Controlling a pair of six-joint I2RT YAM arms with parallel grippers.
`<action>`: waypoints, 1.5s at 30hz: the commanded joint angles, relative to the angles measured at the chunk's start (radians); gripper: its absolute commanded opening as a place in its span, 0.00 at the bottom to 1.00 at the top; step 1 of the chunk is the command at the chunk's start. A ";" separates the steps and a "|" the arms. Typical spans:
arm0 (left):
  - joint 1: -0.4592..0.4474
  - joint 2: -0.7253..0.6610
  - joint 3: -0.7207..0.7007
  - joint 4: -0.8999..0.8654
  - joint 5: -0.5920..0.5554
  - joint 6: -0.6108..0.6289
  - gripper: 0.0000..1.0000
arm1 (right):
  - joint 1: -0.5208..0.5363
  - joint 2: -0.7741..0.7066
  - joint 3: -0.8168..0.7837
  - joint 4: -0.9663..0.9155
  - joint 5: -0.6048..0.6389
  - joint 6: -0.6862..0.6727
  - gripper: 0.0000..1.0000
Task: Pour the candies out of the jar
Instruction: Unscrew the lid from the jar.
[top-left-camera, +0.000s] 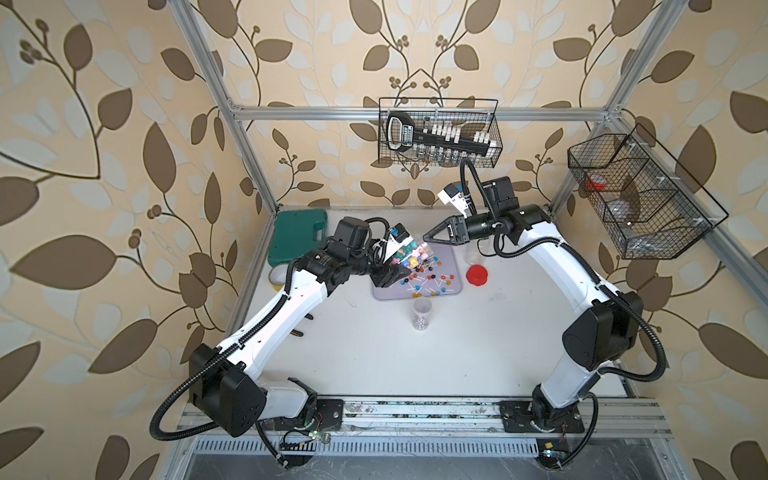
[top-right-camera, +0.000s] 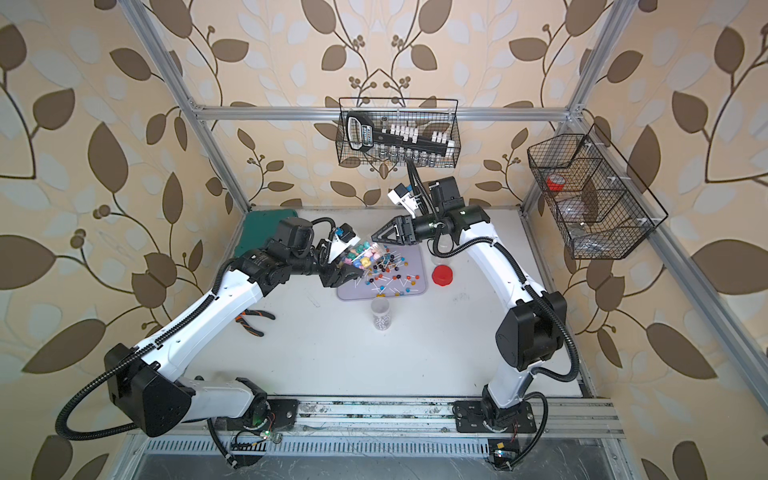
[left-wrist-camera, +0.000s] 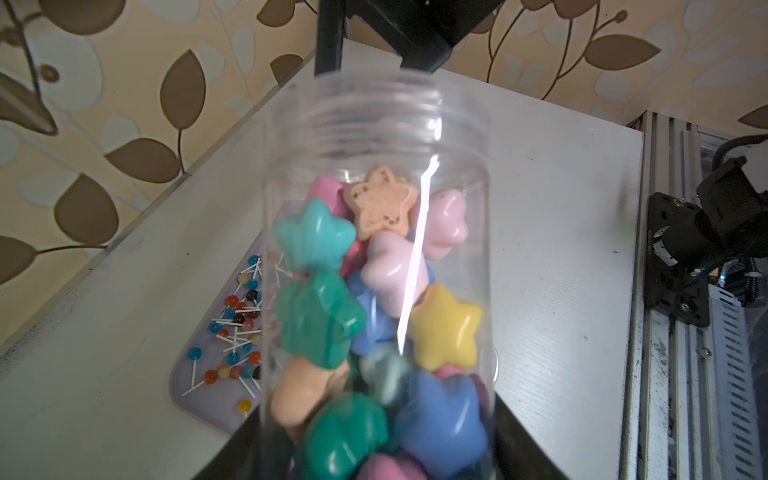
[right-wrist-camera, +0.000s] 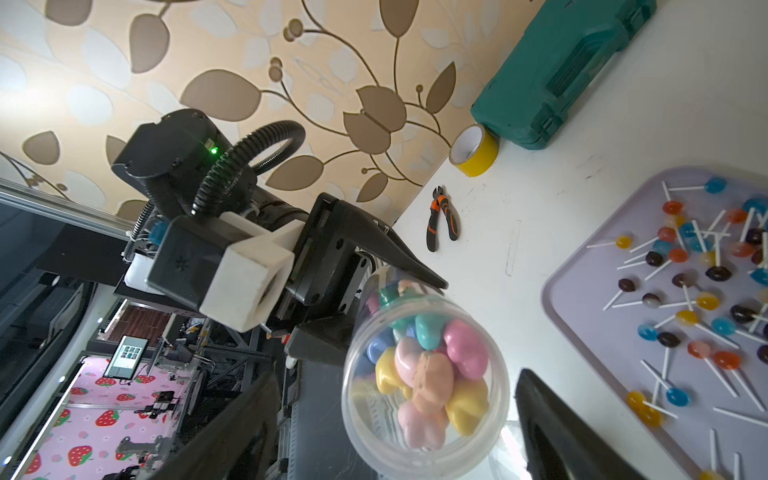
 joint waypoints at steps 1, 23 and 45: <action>-0.007 -0.022 0.059 0.071 0.053 0.011 0.56 | 0.013 0.053 0.048 -0.137 0.000 -0.038 0.86; -0.007 -0.036 0.049 0.064 0.049 0.014 0.56 | 0.017 0.054 0.092 -0.125 0.028 -0.064 0.77; -0.007 -0.027 0.058 0.068 0.049 0.012 0.56 | 0.035 0.061 0.090 -0.157 0.035 -0.100 0.61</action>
